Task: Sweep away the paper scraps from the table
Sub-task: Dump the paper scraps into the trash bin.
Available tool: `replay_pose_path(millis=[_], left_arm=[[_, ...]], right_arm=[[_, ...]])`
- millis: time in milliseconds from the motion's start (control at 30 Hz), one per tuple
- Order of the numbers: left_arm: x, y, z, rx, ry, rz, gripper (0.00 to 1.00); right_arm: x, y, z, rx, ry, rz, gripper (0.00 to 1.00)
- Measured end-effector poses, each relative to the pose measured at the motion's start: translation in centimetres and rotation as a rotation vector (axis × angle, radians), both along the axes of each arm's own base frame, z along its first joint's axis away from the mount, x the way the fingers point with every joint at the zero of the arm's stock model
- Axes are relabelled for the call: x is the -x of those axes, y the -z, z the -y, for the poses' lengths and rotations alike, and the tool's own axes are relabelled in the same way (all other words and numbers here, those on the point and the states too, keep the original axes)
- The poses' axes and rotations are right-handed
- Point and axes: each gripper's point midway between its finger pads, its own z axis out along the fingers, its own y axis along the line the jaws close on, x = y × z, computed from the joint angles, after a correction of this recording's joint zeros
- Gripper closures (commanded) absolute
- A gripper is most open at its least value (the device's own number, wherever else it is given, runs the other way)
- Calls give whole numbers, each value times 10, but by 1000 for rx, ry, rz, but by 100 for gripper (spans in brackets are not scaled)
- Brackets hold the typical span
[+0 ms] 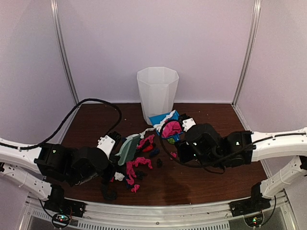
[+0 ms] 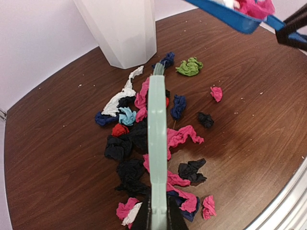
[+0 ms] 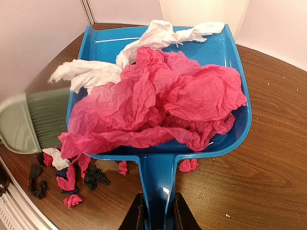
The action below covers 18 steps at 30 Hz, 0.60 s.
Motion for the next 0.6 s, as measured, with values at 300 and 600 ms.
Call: replay_pose_path(millis=[300,600], left_arm=[[-14,16,-4,-67,-51,-2,100],[-20,15,-2,-51,-59,-6,100]], right_arm=[[-41,-79,-26,-80,-43,34,100],[-97,-124,-56,-87,-70,45,100]])
